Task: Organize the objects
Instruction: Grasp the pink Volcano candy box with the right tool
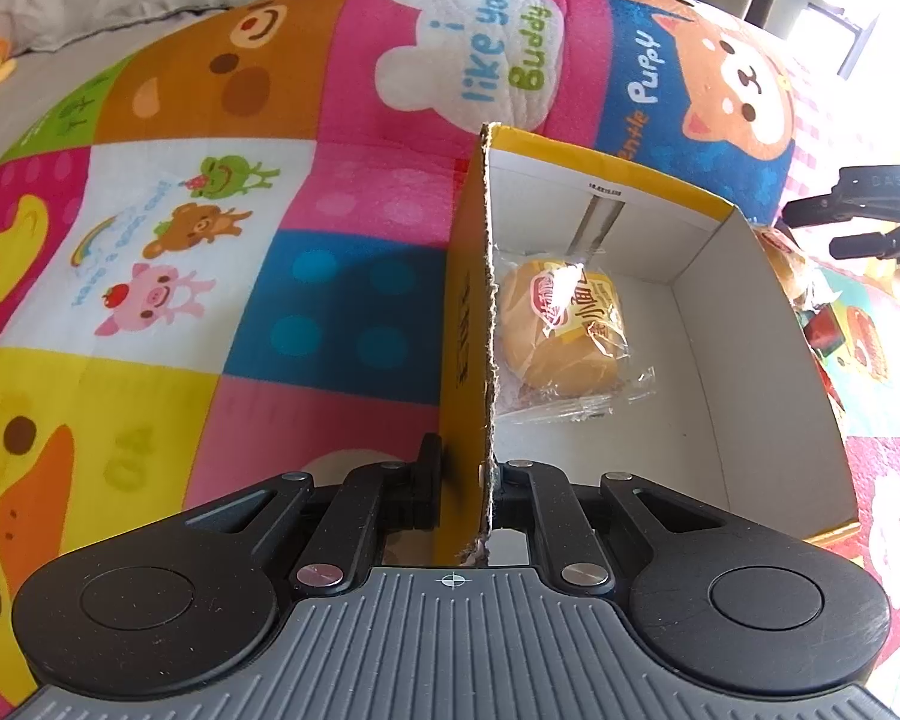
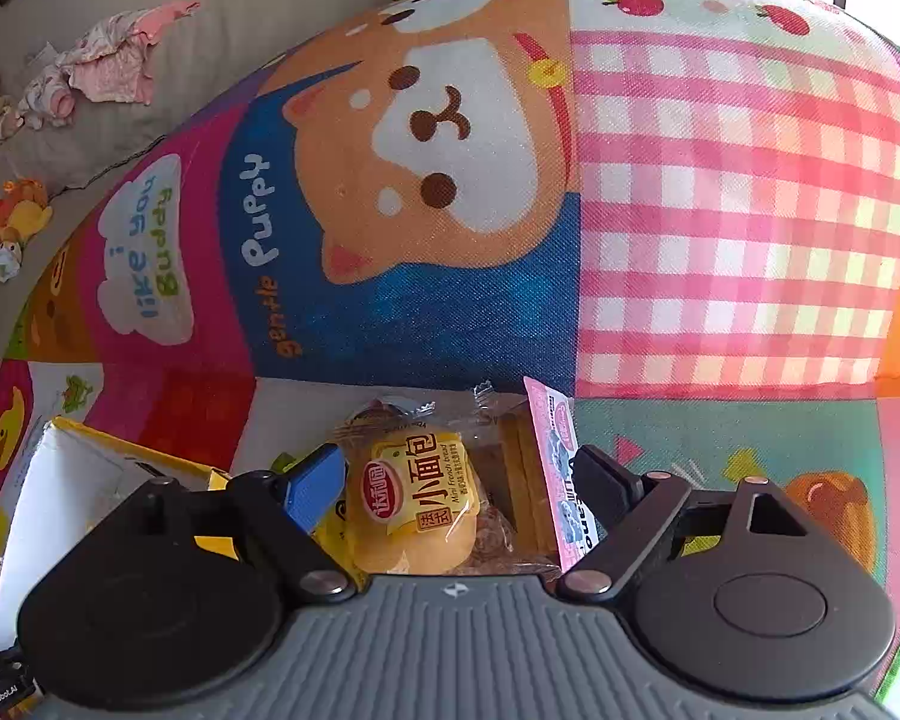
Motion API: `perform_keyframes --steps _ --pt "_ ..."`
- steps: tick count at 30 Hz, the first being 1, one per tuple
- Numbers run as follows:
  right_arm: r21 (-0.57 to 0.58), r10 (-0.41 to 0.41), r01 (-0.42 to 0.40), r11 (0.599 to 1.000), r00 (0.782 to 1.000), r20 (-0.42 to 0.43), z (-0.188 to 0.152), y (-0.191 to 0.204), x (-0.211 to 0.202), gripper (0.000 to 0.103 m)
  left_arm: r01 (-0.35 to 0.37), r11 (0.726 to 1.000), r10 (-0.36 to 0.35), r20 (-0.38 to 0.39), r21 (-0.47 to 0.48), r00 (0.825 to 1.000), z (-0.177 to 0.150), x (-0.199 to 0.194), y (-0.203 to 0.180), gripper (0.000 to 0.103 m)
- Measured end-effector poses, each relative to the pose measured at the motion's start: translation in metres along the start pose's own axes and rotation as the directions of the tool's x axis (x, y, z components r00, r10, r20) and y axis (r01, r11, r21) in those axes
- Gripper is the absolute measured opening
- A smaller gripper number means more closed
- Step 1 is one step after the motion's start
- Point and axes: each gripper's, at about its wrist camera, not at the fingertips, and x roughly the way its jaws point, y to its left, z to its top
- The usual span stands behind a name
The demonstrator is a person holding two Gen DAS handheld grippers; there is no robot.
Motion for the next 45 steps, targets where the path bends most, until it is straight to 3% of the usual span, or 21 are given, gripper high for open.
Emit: perform_keyframes --steps 4,7,12,19,23,25,27,29,30,31,34,39,42,45 --pt "0.017 0.009 -0.009 1.0 1.0 -0.009 0.0 0.001 -0.012 0.085 -0.003 1.0 0.003 -0.004 -0.004 1.0 0.001 0.002 0.0 0.012" --pt "-0.003 0.01 -0.01 1.0 0.999 0.037 -0.013 0.002 -0.051 0.085 -0.008 1.0 0.008 -0.005 -0.005 1.0 0.001 0.004 0.0 0.012" --pt "-0.063 0.029 -0.018 0.998 0.984 0.176 -0.047 0.017 -0.156 0.085 -0.031 0.999 0.031 -0.012 -0.022 0.999 0.002 0.011 -0.002 0.011" --pt "0.035 0.051 -0.065 0.997 0.946 0.321 -0.061 0.023 -0.29 0.085 -0.055 0.998 0.055 0.002 -0.019 0.998 0.0 0.013 -0.005 0.011" --pt "0.083 0.026 -0.07 0.994 0.898 0.438 -0.039 0.023 -0.362 0.086 -0.054 0.998 0.054 -0.004 -0.021 0.999 0.002 0.013 -0.005 0.011" --pt "0.094 0.03 -0.09 0.992 0.861 0.507 -0.02 0.023 -0.398 0.088 -0.052 0.998 0.052 -0.006 -0.025 0.999 0.002 0.013 -0.005 0.011" --pt "0.087 0.03 -0.097 0.992 0.82 0.572 -0.001 0.024 -0.426 0.098 -0.045 0.999 0.045 -0.011 -0.031 0.999 0.002 0.013 -0.004 0.011" --pt "0.055 -0.004 -0.039 0.998 0.779 0.627 0.015 0.031 -0.434 0.103 -0.037 0.998 0.036 -0.02 -0.042 0.999 0.003 0.014 -0.002 0.011" --pt "0.038 -0.025 0.001 0.999 0.775 0.632 0.021 0.035 -0.43 0.103 -0.032 0.998 0.031 -0.025 -0.046 0.999 0.004 0.014 -0.001 0.011" --pt "0.016 -0.027 0.021 1.0 0.785 0.619 0.026 0.038 -0.421 0.103 -0.029 0.998 0.028 -0.029 -0.051 0.999 0.005 0.014 -0.001 0.012" --pt "-0.046 0.045 -0.025 0.999 0.855 0.516 0.038 0.037 -0.37 0.103 -0.029 0.997 0.027 -0.031 -0.065 0.999 0.005 0.014 -0.001 0.012" --pt "-0.114 0.103 -0.072 0.991 0.949 0.297 0.029 0.033 -0.253 0.101 -0.023 0.996 0.019 -0.044 -0.09 0.999 0.005 0.014 0.0 0.012" --pt "-0.113 0.069 -0.051 0.992 0.985 0.16 0.013 0.026 -0.181 0.087 -0.015 0.997 0.011 -0.051 -0.081 0.999 0.005 0.014 -0.002 0.013" --pt "-0.038 0.056 -0.055 0.998 0.998 0.031 0.0 0.005 -0.122 0.068 -0.005 0.998 0.002 -0.059 -0.065 0.998 0.003 0.013 -0.006 0.013"
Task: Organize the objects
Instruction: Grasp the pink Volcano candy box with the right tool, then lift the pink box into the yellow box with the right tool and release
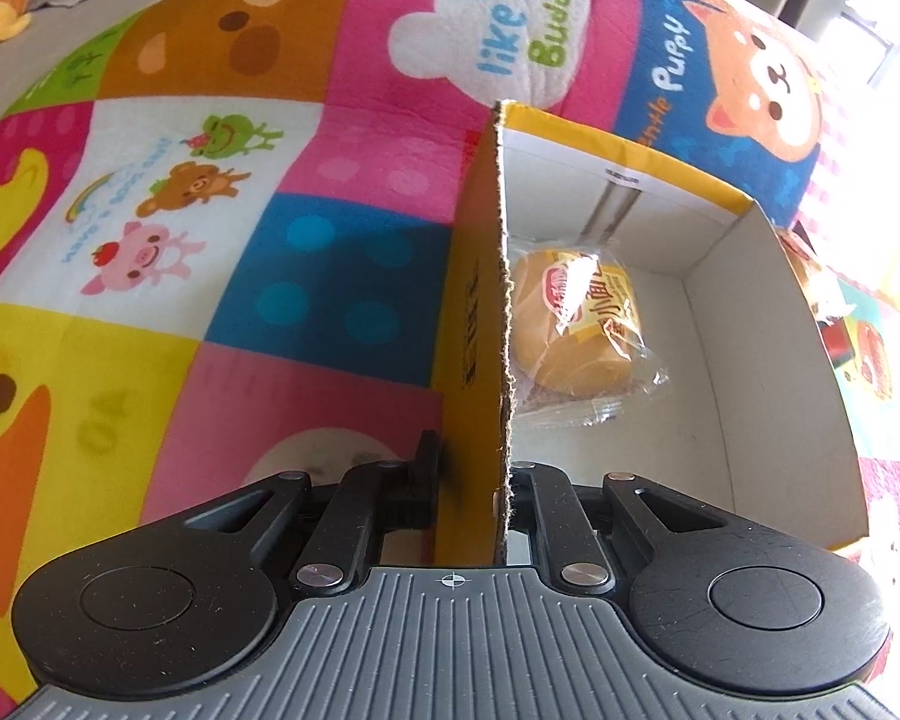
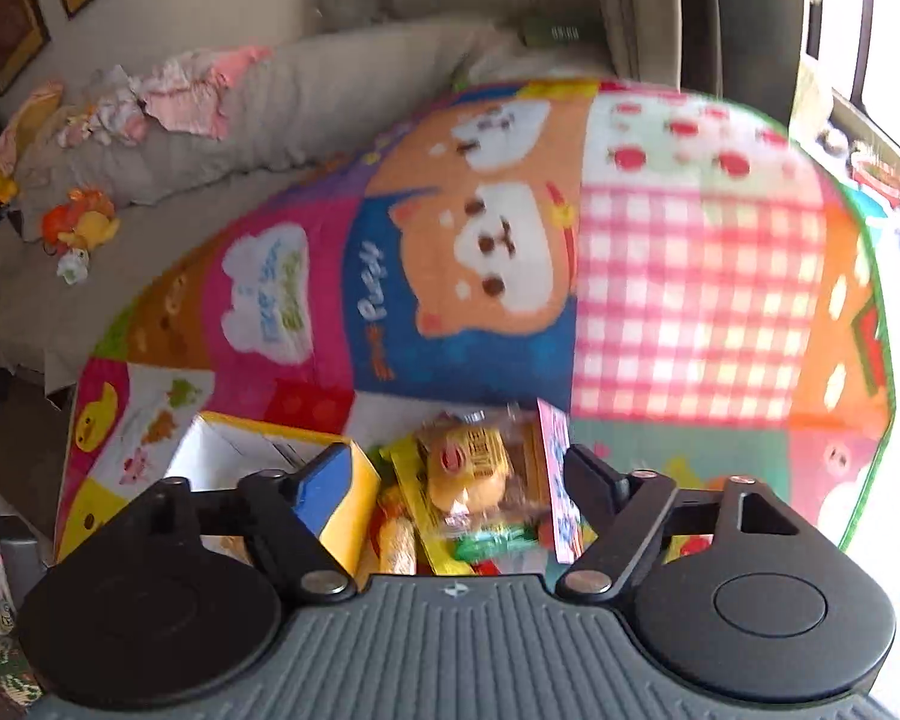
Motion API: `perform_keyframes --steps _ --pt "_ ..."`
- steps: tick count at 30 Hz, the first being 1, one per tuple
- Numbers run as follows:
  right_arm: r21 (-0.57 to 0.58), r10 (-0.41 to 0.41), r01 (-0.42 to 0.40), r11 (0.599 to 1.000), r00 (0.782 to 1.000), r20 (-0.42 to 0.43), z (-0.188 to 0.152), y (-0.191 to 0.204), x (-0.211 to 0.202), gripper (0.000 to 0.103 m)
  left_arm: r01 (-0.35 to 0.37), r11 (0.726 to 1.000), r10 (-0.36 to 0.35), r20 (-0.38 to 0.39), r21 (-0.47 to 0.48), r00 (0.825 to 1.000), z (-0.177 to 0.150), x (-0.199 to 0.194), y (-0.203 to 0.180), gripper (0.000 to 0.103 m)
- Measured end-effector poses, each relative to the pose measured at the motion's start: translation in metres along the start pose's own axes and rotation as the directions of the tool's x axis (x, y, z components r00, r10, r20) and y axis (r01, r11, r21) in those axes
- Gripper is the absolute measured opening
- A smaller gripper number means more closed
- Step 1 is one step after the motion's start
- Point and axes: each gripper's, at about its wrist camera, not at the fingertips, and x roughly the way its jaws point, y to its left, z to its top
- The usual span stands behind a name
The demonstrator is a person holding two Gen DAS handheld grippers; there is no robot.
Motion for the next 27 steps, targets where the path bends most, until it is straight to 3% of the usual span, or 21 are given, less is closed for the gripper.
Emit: perform_keyframes --steps 2,5,12,18,19,27 --pt "0.059 -0.012 0.016 0.998 0.998 -0.062 -0.008 -0.019 0.03 0.056 0.001 1.0 -0.001 -0.001 0.012 1.0 -0.001 0.0 -0.001 0.014" --pt "0.135 -0.023 0.038 0.99 0.994 -0.106 -0.014 -0.045 0.059 0.051 0.004 1.0 -0.004 0.001 0.022 1.0 -0.002 0.0 -0.002 0.014" --pt "0.241 0.014 0.008 0.971 0.996 -0.087 -0.013 -0.078 0.114 0.051 0.015 1.0 -0.015 0.002 0.013 1.0 -0.002 0.0 0.0 0.014" --pt "0.173 -0.061 0.08 0.982 0.991 -0.116 -0.029 -0.066 0.152 0.05 0.012 1.0 -0.012 0.003 0.002 1.0 -0.002 -0.001 0.001 0.014" --pt "0.172 -0.072 0.092 0.981 0.99 -0.124 -0.032 -0.065 0.154 0.044 0.012 1.0 -0.012 0.004 0.0 1.0 -0.002 -0.001 0.001 0.014" --pt "0.114 -0.088 0.097 0.989 0.992 -0.088 -0.078 -0.063 0.096 0.043 0.001 1.0 -0.001 0.021 0.015 1.0 -0.005 -0.002 -0.001 0.014"
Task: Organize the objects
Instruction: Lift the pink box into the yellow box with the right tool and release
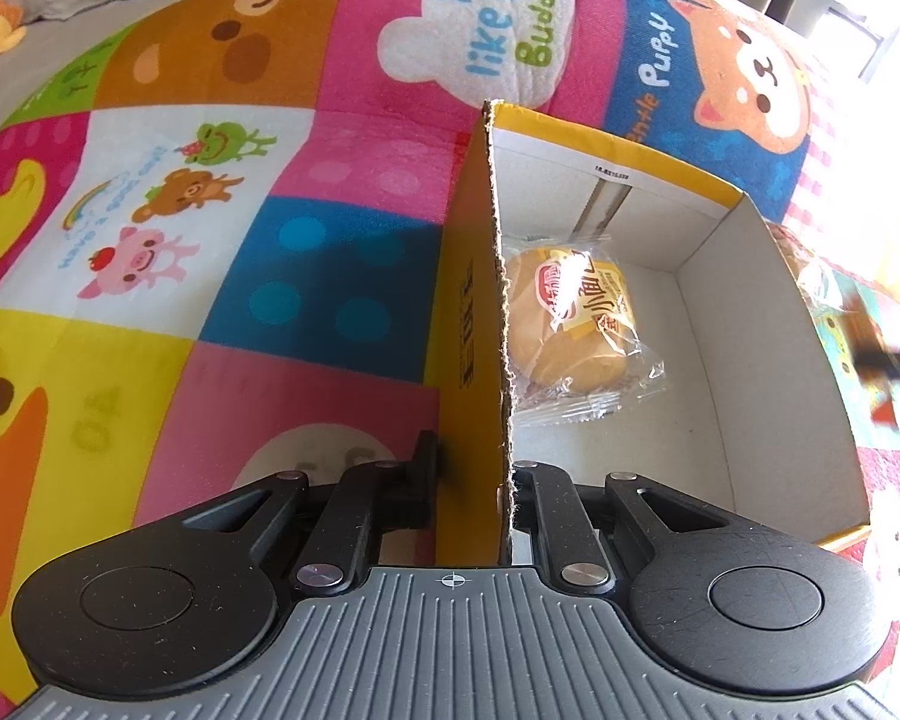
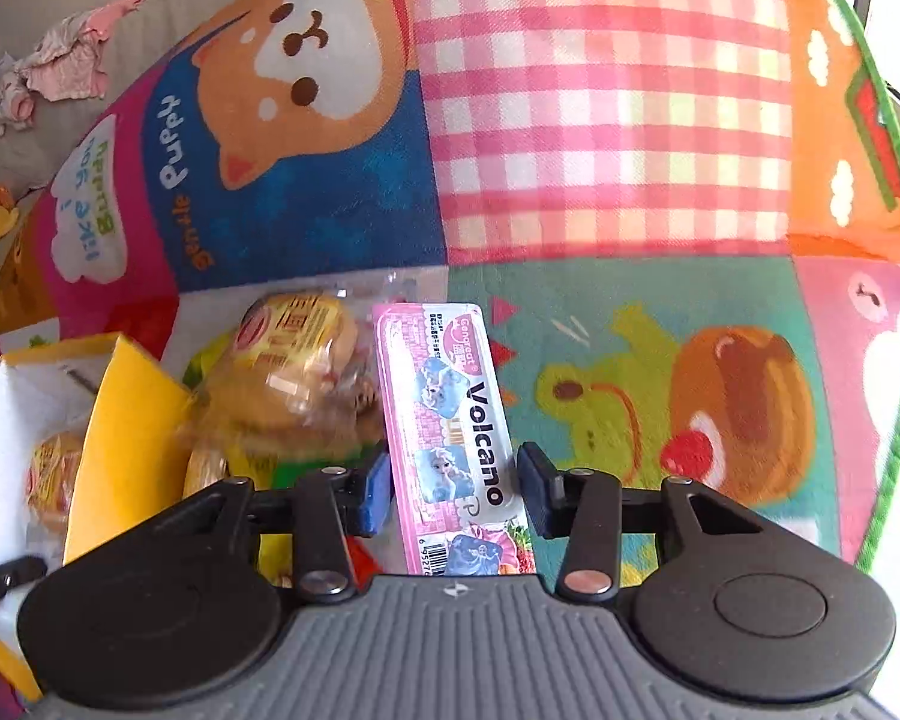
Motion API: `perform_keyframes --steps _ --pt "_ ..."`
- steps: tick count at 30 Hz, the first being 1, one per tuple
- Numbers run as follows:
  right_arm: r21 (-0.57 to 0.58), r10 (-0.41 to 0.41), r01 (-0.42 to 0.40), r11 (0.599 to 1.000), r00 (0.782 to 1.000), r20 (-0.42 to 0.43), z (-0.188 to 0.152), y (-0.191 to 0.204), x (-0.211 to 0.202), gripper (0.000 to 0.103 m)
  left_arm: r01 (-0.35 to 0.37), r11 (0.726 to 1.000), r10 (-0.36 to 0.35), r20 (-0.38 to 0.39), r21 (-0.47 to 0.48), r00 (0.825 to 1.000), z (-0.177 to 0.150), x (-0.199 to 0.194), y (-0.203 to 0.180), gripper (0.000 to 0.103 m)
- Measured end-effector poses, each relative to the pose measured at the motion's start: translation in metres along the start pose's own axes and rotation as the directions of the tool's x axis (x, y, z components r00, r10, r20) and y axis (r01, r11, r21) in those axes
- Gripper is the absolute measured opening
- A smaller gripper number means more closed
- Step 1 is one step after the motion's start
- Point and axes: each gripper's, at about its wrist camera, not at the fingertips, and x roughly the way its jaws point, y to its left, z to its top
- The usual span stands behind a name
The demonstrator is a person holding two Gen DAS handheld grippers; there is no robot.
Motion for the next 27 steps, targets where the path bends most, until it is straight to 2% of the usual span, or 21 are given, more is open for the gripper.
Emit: perform_keyframes --steps 4,8,11,15,18,20,24,27 --pt "0.034 0.024 -0.023 0.999 0.999 -0.034 -0.043 -0.012 -0.036 0.043 0.003 1.0 -0.003 0.008 0.007 1.0 -0.002 -0.001 0.0 0.014" --pt "0.027 0.041 -0.04 0.999 0.998 -0.05 -0.092 -0.007 -0.067 0.043 0.002 1.0 -0.003 0.01 0.009 1.0 -0.003 -0.002 0.0 0.015" --pt "0.047 0.12 -0.116 0.992 0.988 -0.1 -0.122 0.002 -0.075 0.043 0.003 1.0 -0.003 0.009 0.009 1.0 -0.003 -0.002 0.0 0.015" --pt "0.037 0.142 -0.138 0.99 0.976 -0.167 -0.148 0.02 -0.074 0.043 0.0 1.0 0.0 0.01 0.015 1.0 -0.003 -0.002 -0.002 0.015" --pt "0.005 0.167 -0.17 0.985 0.967 -0.19 -0.153 0.034 -0.082 0.043 0.002 1.0 -0.002 0.008 0.018 1.0 -0.003 -0.002 -0.001 0.015" --pt "-0.037 0.178 -0.187 0.982 0.969 -0.172 -0.148 0.043 -0.097 0.043 0.005 1.0 -0.005 0.005 0.019 1.0 -0.002 -0.002 -0.001 0.015" --pt "-0.149 0.178 -0.19 0.97 0.98 -0.086 -0.128 0.066 -0.139 0.043 0.005 1.0 -0.005 0.006 0.024 1.0 -0.002 -0.002 -0.001 0.015" --pt "-0.234 0.186 -0.176 0.956 0.982 0.022 -0.109 0.084 -0.175 0.043 0.009 1.0 -0.009 0.007 0.02 1.0 -0.002 -0.002 0.0 0.015"
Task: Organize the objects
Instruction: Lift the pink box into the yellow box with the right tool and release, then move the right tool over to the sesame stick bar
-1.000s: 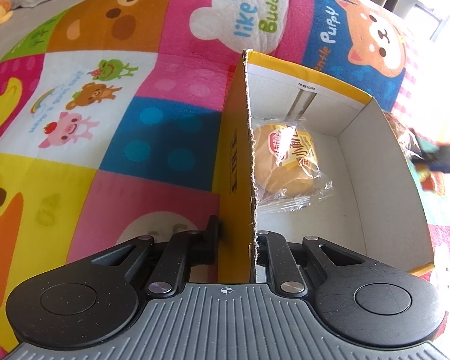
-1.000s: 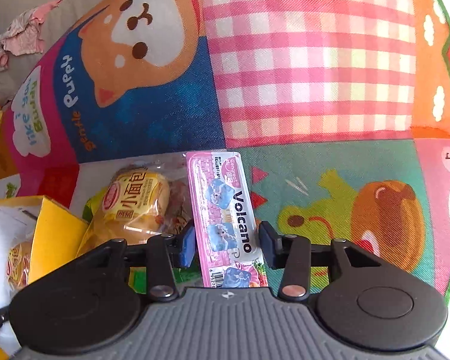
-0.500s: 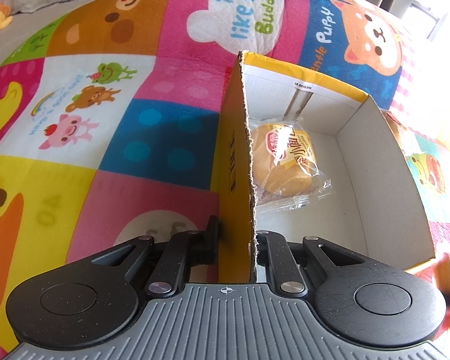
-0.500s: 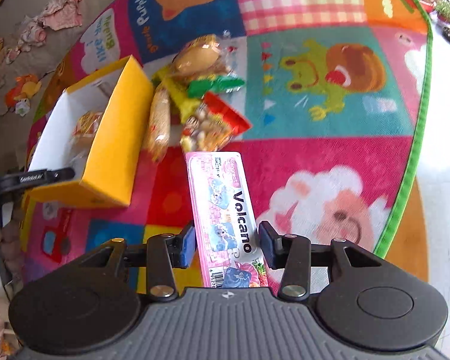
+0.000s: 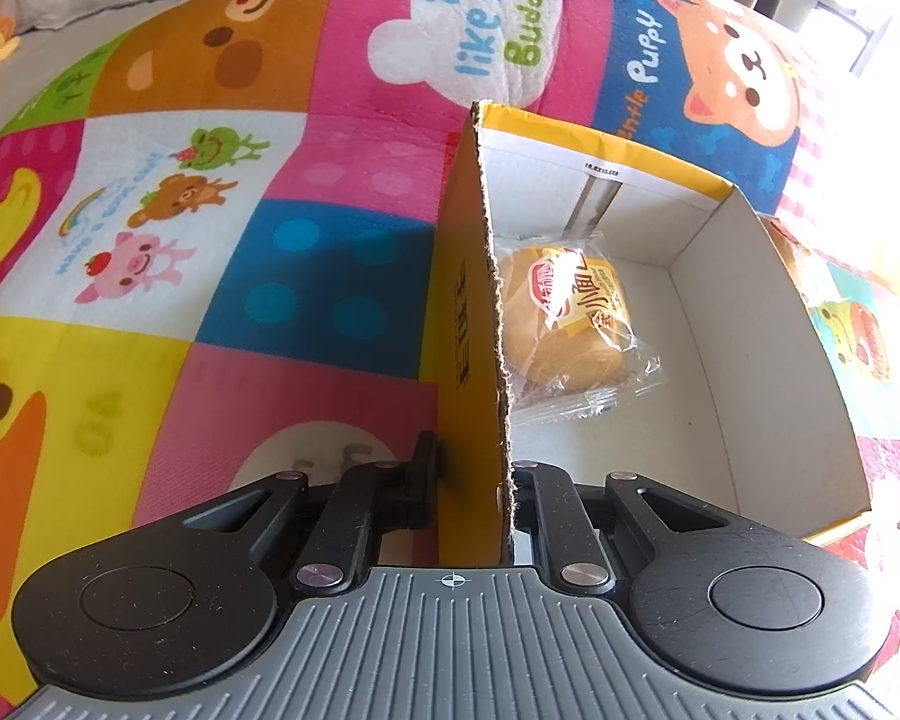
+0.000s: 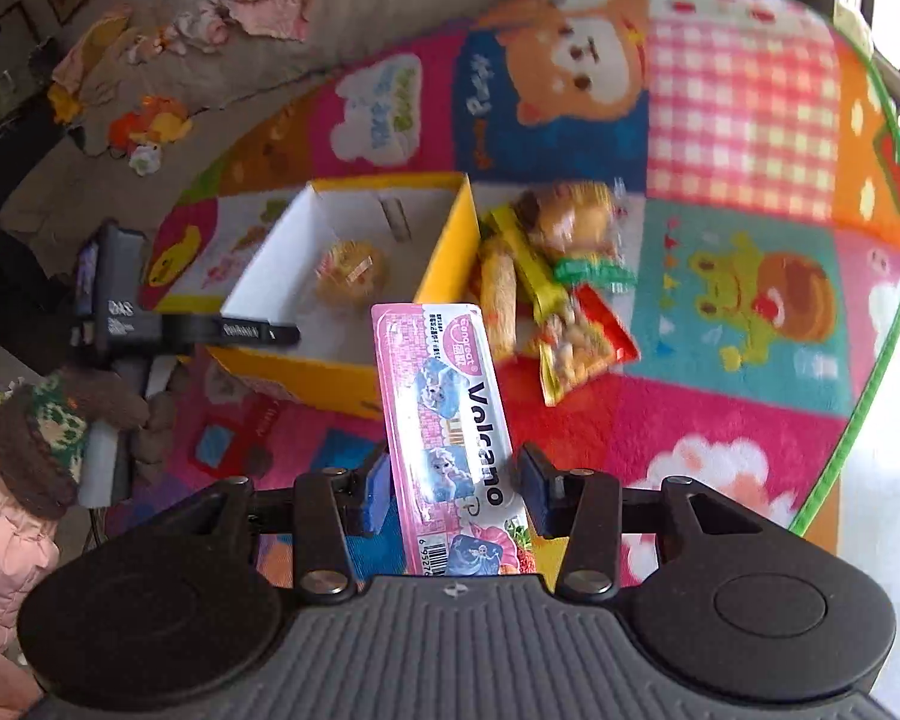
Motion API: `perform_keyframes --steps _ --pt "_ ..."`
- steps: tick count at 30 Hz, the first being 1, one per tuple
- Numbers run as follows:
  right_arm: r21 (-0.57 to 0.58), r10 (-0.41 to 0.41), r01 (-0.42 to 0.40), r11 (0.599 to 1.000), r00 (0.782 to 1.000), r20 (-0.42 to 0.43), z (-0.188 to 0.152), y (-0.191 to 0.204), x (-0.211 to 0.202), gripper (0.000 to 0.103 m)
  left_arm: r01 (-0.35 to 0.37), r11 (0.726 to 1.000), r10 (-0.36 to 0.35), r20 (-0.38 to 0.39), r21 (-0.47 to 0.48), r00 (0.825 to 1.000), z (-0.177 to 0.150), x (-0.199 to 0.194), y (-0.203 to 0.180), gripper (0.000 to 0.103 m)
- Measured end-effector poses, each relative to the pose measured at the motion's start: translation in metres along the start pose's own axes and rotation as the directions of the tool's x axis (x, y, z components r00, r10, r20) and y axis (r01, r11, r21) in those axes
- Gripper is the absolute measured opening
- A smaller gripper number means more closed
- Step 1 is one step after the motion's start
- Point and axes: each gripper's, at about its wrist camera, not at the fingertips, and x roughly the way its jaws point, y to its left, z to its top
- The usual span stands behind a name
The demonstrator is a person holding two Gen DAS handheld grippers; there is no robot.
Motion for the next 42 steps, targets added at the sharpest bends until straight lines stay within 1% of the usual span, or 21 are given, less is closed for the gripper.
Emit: perform_keyframes --steps 3,5,7,12,14,17,21,22,23,25,28,33,35,42 --pt "-0.052 -0.002 0.007 0.999 0.996 0.094 0.027 0.016 -0.023 0.043 0.0 1.0 0.0 0.001 -0.001 1.0 0.0 0.0 0.0 0.015" --pt "-0.072 0.006 0.004 0.997 0.991 0.13 0.045 0.026 -0.03 0.043 0.001 1.0 -0.001 0.001 -0.003 1.0 0.0 0.0 0.0 0.015" --pt "-0.077 0.026 -0.015 0.997 0.989 0.147 0.066 0.033 -0.031 0.043 0.001 1.0 -0.001 0.001 -0.004 1.0 0.0 0.0 0.0 0.015" --pt "-0.043 0.067 -0.062 0.997 0.99 0.126 0.106 0.046 -0.009 0.043 0.006 1.0 -0.006 -0.001 -0.005 1.0 0.0 0.0 0.0 0.015" --pt "-0.022 0.079 -0.077 0.997 0.991 0.105 0.116 0.049 0.005 0.043 0.009 1.0 -0.009 -0.002 -0.004 1.0 0.0 0.0 0.001 0.015" --pt "0.004 0.07 -0.071 0.997 0.994 0.081 0.126 0.052 0.027 0.043 0.012 1.0 -0.012 -0.002 -0.004 1.0 0.0 0.0 0.001 0.015" --pt "0.046 0.064 -0.066 0.997 0.997 0.05 0.132 0.048 0.054 0.045 0.018 1.0 -0.018 0.0 -0.008 1.0 -0.001 0.0 0.002 0.016" --pt "0.053 0.062 -0.065 0.996 0.997 0.052 0.132 0.046 0.058 0.047 0.02 1.0 -0.02 0.0 -0.009 1.0 -0.001 0.0 0.003 0.016" --pt "0.051 0.047 -0.05 0.997 0.997 0.064 0.132 0.044 0.06 0.053 0.022 1.0 -0.022 0.0 -0.01 1.0 -0.001 0.0 0.003 0.016" --pt "0.048 0.021 -0.025 0.999 0.996 0.091 0.13 0.038 0.06 0.058 0.026 1.0 -0.026 -0.001 -0.006 1.0 -0.001 0.0 0.003 0.017" --pt "0.071 -0.003 -0.003 0.997 0.996 0.085 0.127 0.021 0.06 0.058 0.025 1.0 -0.025 -0.001 -0.008 1.0 0.0 0.0 0.003 0.017" --pt "0.124 -0.089 0.082 0.989 0.995 0.053 0.114 -0.018 0.068 0.059 0.025 1.0 -0.025 0.001 -0.009 1.0 -0.001 0.0 0.002 0.017" --pt "0.154 -0.103 0.097 0.983 0.994 0.029 0.108 -0.033 0.074 0.062 0.025 1.0 -0.025 0.0 -0.009 1.0 -0.001 0.0 0.002 0.017" --pt "0.219 -0.134 0.147 0.965 0.988 -0.073 0.08 -0.071 0.111 0.062 0.022 1.0 -0.022 0.001 -0.011 1.0 -0.001 0.0 0.002 0.016"
